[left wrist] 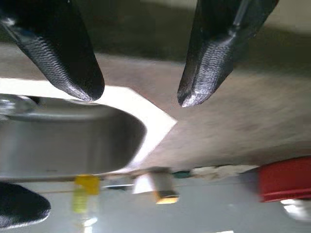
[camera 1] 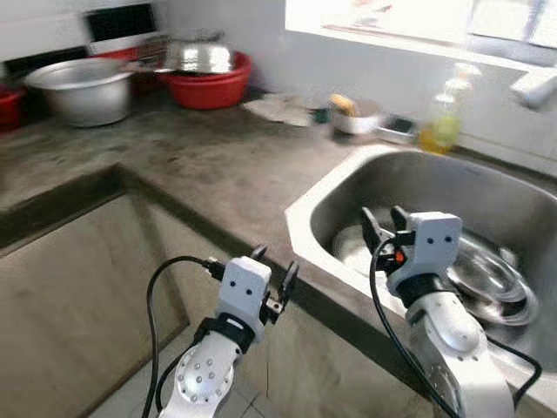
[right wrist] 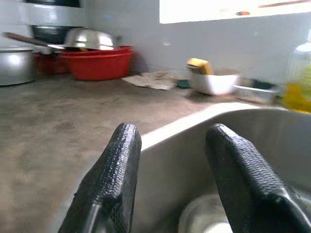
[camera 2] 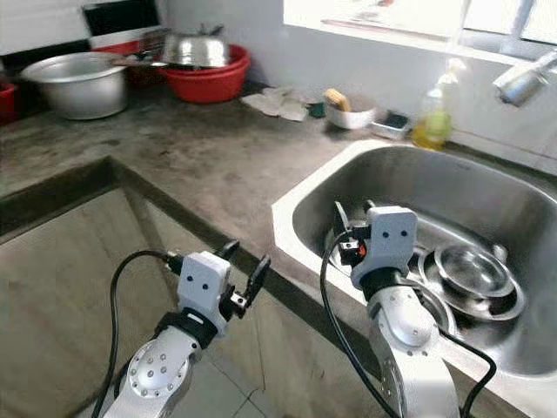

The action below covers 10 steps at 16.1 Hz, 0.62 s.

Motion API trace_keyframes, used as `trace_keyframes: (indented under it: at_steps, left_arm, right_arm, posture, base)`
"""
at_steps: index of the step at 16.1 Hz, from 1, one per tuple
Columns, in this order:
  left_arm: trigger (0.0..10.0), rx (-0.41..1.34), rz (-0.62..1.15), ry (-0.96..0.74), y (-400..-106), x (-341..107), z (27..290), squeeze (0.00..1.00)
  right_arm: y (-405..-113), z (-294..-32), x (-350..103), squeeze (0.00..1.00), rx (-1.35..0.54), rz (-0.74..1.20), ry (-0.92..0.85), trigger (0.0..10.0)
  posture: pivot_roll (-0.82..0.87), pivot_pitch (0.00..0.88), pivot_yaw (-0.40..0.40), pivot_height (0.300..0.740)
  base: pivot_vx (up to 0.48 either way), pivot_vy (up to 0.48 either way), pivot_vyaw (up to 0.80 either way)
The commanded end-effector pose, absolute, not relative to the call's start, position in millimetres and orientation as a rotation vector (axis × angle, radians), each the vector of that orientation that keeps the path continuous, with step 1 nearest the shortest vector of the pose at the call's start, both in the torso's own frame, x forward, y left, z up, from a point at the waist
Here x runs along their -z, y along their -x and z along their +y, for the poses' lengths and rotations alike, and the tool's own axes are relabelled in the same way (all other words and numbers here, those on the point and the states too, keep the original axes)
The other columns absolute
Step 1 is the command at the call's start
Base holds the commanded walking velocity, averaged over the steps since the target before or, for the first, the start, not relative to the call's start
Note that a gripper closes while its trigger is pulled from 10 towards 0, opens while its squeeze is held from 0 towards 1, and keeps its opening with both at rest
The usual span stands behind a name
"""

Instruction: Kitchen organization

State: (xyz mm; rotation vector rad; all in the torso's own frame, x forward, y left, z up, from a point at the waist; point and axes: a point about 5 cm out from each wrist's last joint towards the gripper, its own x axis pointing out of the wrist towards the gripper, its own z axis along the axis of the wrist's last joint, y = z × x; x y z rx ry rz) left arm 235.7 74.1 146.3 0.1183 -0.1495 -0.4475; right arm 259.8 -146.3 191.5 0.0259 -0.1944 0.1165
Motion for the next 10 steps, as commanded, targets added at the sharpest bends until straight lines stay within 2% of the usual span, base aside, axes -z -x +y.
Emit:
trace_keyframes:
  at_steps: [1, 3, 9, 10]
  left_arm:
    - [10.0, 0.436, -0.147, -0.12, -236.5, -144.6, 75.0, 0.0]
    - [10.0, 0.429, -0.147, -0.119, -236.0, -143.7, 75.5, 0.0]
    - [10.0, 0.426, -0.145, -0.118, -235.0, -143.8, 76.0, 0.0]
    - [10.0, 0.426, -0.145, -0.119, -234.8, -144.1, 76.3, 0.0]
  right_arm:
    - [-259.9, -142.8, -196.4, 0.0, -0.12, -0.222, -0.024, 10.0]
    - [-260.1, -141.4, -195.9, 0.0, -0.126, -0.223, -0.026, 10.0]
    - [-261.4, -136.0, -193.1, 0.0, -0.134, -0.211, -0.027, 10.0]
    - [-261.4, -135.4, -193.2, 0.0, -0.137, -0.21, -0.028, 10.0]
  posture:
    - [0.06, 0.0, -0.044, 0.74]
    - [0.06, 0.0, -0.046, 0.74]
    - [0.07, 0.0, -0.047, 0.74]
    - [0.07, 0.0, -0.047, 0.74]
  base:
    - [0.0, 0.465, 0.8]
    - [0.0, 0.459, 0.8]
    - [0.0, 0.0, 0.8]
    - [0.0, 0.469, 0.8]
